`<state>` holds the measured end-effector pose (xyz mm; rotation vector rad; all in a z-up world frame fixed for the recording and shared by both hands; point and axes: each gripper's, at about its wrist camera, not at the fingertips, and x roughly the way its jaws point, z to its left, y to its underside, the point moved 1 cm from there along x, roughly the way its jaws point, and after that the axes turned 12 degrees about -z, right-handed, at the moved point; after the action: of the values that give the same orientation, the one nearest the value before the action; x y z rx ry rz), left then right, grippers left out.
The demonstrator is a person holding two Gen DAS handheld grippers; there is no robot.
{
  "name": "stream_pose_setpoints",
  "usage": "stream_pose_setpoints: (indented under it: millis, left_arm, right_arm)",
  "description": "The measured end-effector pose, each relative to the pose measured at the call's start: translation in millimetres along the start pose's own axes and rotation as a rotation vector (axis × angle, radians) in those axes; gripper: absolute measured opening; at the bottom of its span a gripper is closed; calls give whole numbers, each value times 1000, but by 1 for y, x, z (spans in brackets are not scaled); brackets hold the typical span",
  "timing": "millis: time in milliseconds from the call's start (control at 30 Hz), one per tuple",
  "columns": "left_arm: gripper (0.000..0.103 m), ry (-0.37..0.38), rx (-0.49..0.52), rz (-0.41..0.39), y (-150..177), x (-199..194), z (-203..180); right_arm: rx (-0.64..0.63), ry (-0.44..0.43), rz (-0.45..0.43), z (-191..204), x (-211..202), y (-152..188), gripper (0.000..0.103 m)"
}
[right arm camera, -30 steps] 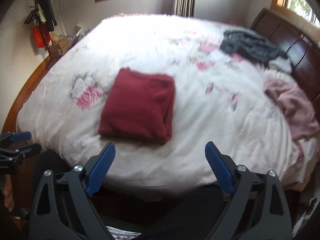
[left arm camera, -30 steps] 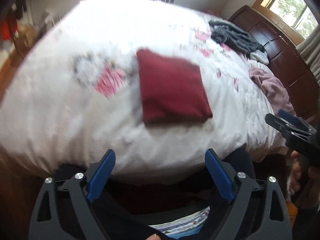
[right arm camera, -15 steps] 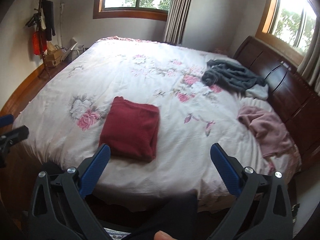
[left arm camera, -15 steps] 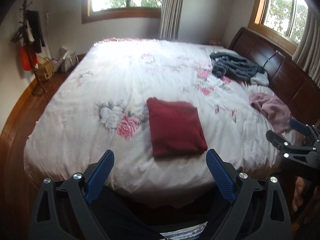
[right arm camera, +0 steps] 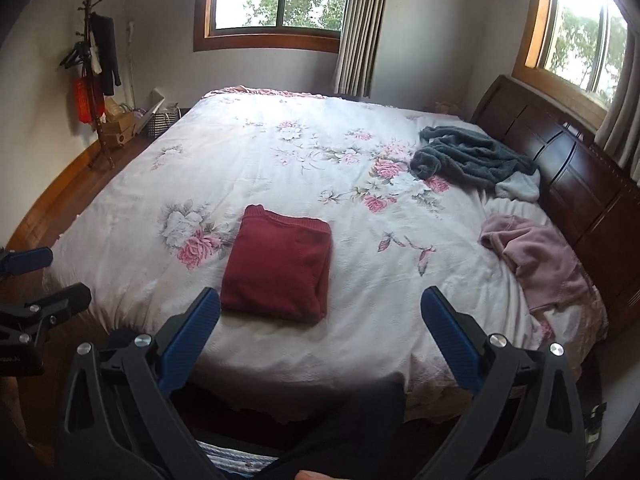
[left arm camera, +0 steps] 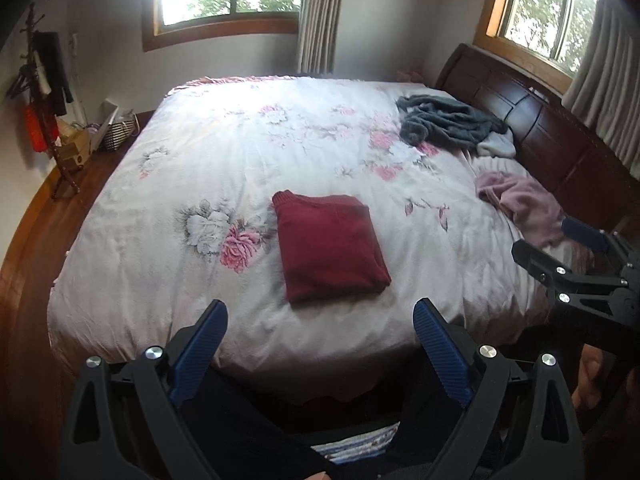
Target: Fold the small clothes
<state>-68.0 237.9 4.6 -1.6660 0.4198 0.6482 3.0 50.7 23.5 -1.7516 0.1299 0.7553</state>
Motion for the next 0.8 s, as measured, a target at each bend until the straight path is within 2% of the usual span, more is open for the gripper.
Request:
stream_pose_setpoints:
  millis: [333, 800]
  left_arm:
    - [94, -6, -21, 6, 15, -9, 0]
    - [94, -1, -14, 27, 13, 0, 4]
  right_arm:
    - [4, 36, 1, 5, -14, 6, 100]
    - [19, 34, 30, 5, 0, 8, 100]
